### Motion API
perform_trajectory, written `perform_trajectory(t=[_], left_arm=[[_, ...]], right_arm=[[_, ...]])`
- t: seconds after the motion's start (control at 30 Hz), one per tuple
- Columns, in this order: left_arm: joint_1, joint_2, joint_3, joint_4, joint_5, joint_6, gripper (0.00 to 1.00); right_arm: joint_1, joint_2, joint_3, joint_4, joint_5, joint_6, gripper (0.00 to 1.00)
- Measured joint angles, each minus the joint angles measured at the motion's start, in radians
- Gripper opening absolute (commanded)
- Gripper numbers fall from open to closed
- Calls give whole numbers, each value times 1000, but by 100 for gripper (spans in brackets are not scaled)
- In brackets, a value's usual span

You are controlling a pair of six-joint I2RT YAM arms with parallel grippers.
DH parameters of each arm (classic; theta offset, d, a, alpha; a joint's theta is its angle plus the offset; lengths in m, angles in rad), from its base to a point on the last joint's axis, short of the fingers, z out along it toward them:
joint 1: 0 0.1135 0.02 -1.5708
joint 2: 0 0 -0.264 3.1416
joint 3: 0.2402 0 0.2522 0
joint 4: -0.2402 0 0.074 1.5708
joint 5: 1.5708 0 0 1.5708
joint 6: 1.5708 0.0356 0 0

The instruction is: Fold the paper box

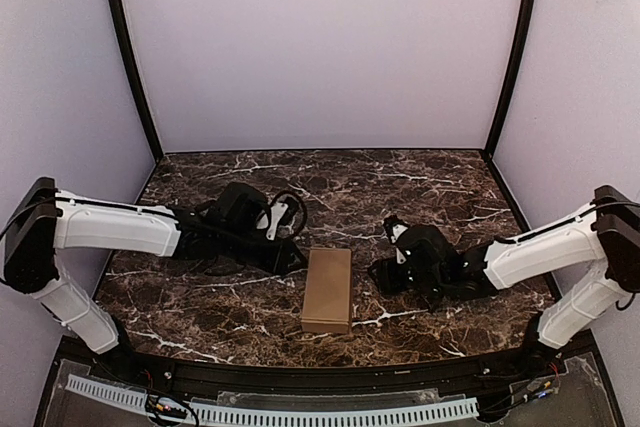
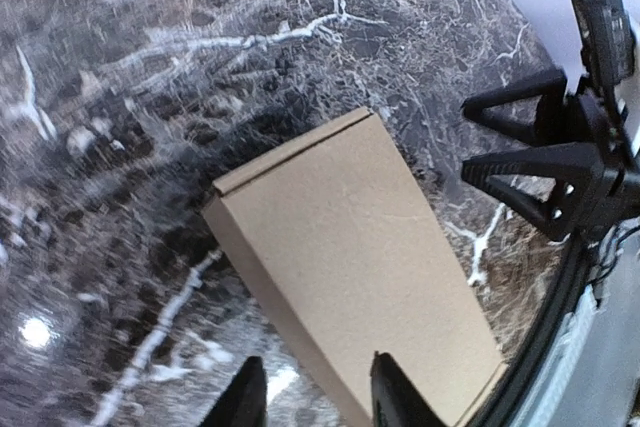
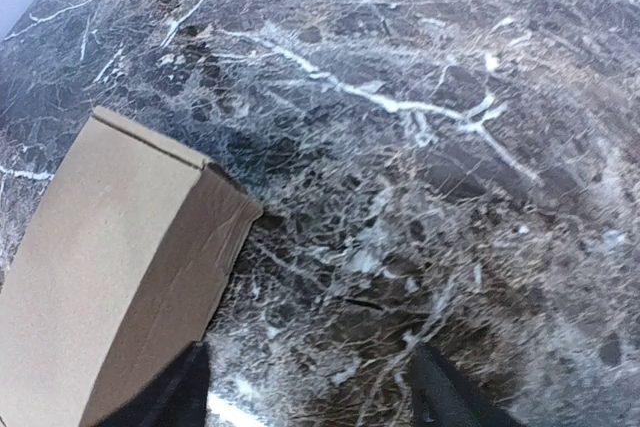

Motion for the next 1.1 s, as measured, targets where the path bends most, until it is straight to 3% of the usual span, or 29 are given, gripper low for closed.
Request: perform_trajectory(t=[0.03, 0.07, 0.1, 0.13, 0.2, 0.47, 0.67, 0.83, 1.1], left_arm=[[5, -12, 16, -27, -22, 5, 57], [8, -23, 30, -48, -43, 20, 71], [14, -33, 48, -76, -63, 23, 78], [20, -43, 68, -102, -81, 37, 93], [37, -61, 113, -162, -123, 55, 98], [164, -120, 291, -399, -247, 122, 99], [317, -156, 319, -508, -278, 153, 99], [393, -221, 273, -529, -292, 166, 99], [406, -496, 80, -509, -358, 183, 99]], right_arm=[[-13, -14, 11, -21, 5, -16, 98], [-25, -24, 19, -37, 10, -24, 98], [-42, -38, 33, -60, 17, -45, 99], [-58, -51, 44, -78, 21, -59, 99], [-95, -82, 71, -116, 21, -87, 99], [-270, -181, 227, -283, -25, -175, 99], [-529, -307, 294, -404, -164, -192, 98], [-659, -433, 295, -495, -212, -203, 99], [-672, -572, 224, -554, -225, -212, 99]])
